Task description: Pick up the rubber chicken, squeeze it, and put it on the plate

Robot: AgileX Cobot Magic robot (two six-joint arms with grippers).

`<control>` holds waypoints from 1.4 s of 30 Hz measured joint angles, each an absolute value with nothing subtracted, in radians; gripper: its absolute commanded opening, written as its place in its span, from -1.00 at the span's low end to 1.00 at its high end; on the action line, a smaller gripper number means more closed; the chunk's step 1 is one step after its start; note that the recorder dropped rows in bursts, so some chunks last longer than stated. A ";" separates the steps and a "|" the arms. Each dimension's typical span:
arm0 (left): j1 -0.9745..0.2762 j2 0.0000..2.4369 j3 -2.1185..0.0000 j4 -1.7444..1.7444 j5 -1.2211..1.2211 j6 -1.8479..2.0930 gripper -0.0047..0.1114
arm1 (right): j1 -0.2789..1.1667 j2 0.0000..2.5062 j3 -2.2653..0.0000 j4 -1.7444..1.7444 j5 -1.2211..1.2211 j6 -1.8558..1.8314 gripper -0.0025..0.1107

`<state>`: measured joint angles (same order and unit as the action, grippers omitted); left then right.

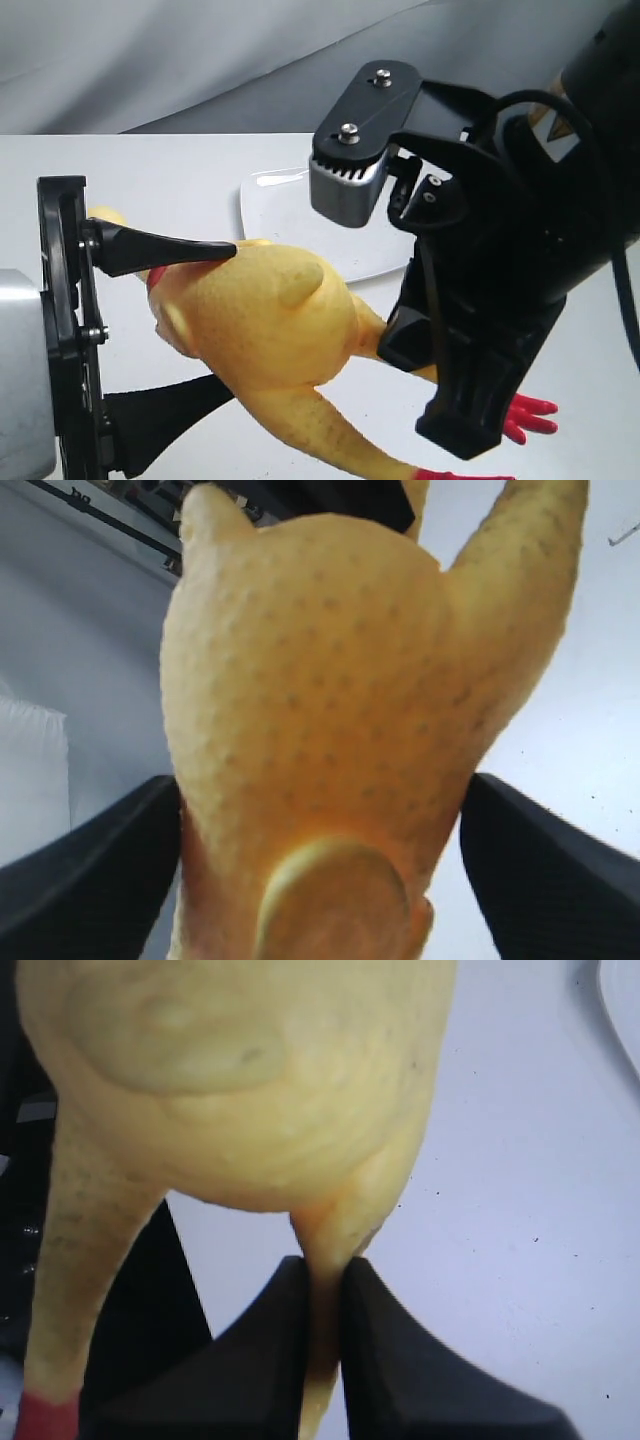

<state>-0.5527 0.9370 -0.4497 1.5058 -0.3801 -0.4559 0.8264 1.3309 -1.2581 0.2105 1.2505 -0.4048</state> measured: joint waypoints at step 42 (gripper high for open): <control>-0.558 0.787 -0.447 1.644 -0.295 -0.753 0.24 | 0.835 1.329 -1.262 0.138 1.206 -0.286 -0.96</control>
<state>-0.5584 0.7873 -0.4472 1.6437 -0.2948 -0.7529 0.8351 1.3288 -1.2623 0.1377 1.2059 -0.2860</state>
